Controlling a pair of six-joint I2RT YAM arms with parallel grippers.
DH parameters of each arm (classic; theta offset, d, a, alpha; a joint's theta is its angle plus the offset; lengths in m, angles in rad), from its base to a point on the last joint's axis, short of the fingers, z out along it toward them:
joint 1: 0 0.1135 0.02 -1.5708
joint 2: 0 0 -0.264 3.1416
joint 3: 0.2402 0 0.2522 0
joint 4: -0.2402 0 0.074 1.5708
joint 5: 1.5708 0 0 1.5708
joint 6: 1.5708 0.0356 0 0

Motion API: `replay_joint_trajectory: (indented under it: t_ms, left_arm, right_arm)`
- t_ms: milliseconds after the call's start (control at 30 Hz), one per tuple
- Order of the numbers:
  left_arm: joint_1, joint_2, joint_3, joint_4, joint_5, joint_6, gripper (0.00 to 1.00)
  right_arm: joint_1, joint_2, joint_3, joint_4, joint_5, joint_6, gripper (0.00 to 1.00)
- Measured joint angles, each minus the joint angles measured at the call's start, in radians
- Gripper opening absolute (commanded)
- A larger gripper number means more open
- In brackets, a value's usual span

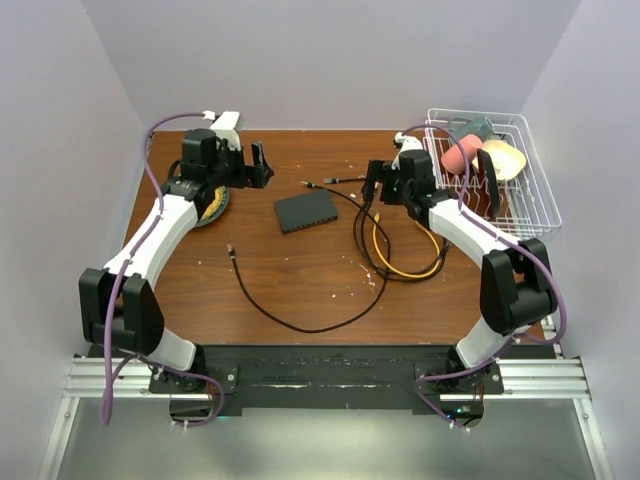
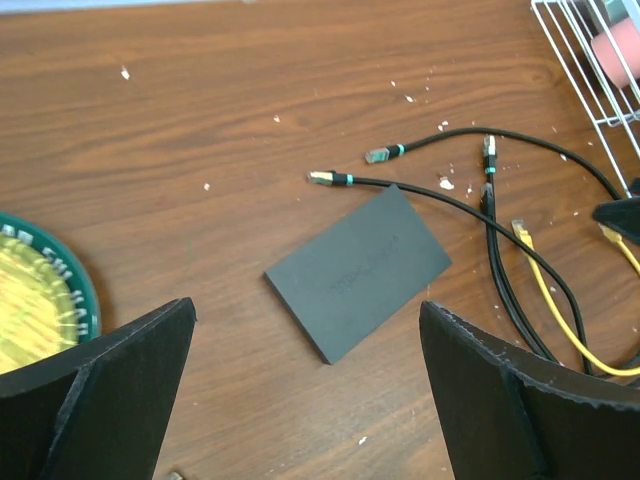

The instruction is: Insert the plug into the switch port

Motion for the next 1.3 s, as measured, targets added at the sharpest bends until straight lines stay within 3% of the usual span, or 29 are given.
replay_joint_trajectory:
  t_ms: [167,533,1000,1100,1200,1233,1300]
  left_arm:
    - [0.000,0.058,0.019,-0.032,0.013,-0.017,1.00]
    - [0.000,0.167,0.049,-0.087,0.043,-0.035,1.00]
    - [0.000,0.203,0.070,-0.114,0.060,-0.050,0.99]
    - [0.000,0.213,0.073,-0.115,0.067,-0.050,0.99]
    - [0.000,0.217,0.073,-0.121,0.069,-0.050,0.99]
    - [0.000,0.217,0.073,-0.124,0.069,-0.050,0.99]
    - [0.000,0.218,0.076,-0.130,0.069,-0.050,0.99]
  right_arm:
    - [0.012,0.043,0.000,-0.022,-0.012,0.005,0.80]
    - [0.051,0.078,-0.039,-0.050,-0.050,0.025,0.51]
    - [0.059,0.097,-0.114,-0.072,-0.045,0.027,0.45]
    - [0.061,0.129,-0.114,-0.072,-0.042,0.026,0.38]
    - [0.064,0.164,-0.114,-0.075,-0.031,0.027,0.22]
    - [0.064,0.166,-0.113,-0.071,-0.026,0.026,0.07]
    - [0.064,0.167,-0.113,-0.073,-0.019,0.021,0.00]
